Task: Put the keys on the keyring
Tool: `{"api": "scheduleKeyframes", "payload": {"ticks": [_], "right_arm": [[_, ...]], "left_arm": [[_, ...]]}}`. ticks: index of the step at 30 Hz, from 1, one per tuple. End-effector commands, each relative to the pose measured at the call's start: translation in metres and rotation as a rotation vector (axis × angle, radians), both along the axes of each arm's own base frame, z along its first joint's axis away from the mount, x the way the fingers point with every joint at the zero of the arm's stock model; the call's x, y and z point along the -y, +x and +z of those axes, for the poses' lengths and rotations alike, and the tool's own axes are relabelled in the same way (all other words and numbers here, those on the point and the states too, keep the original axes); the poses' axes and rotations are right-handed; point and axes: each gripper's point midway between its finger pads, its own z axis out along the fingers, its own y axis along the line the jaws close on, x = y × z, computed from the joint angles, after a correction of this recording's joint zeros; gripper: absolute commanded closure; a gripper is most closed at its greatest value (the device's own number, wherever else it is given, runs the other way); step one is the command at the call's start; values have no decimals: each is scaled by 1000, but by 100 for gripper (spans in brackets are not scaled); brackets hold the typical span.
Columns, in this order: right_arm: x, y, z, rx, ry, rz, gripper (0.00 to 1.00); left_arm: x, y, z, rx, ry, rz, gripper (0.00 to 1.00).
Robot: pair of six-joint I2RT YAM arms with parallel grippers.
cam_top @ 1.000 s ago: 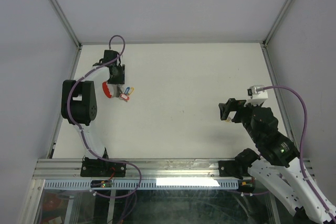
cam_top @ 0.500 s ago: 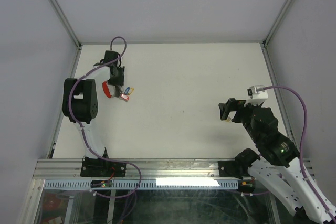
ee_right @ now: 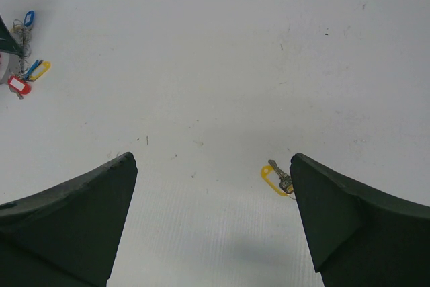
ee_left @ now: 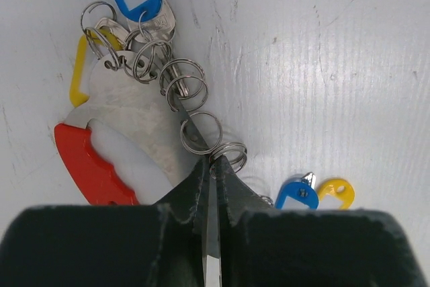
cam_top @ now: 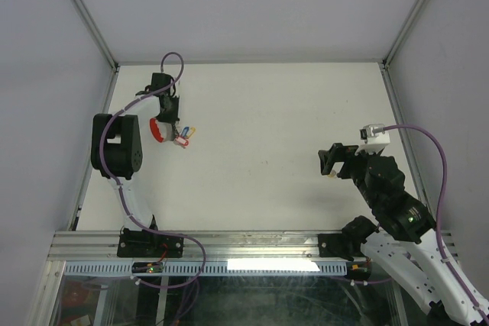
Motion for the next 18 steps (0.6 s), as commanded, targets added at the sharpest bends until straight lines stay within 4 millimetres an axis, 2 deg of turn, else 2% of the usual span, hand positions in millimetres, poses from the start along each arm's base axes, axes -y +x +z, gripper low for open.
{"api": "scheduleKeyframes", "payload": {"ticks": [1, 5, 10, 13, 18], "right_arm": [[-4, 4, 11, 35, 33, 2, 0], [-4, 4, 11, 33, 32, 1, 0], [-4, 4, 11, 34, 32, 2, 0], [-4, 4, 11, 33, 33, 1, 0], [-3, 4, 11, 35, 35, -2, 0]], "left_arm": [[7, 10, 20, 52, -41, -35, 100], [14, 10, 28, 76, -66, -64, 100], [35, 6, 48, 130, -70, -139, 100], [58, -3, 53, 140, -54, -214, 100], [110, -25, 58, 148, -36, -376, 100]]}}
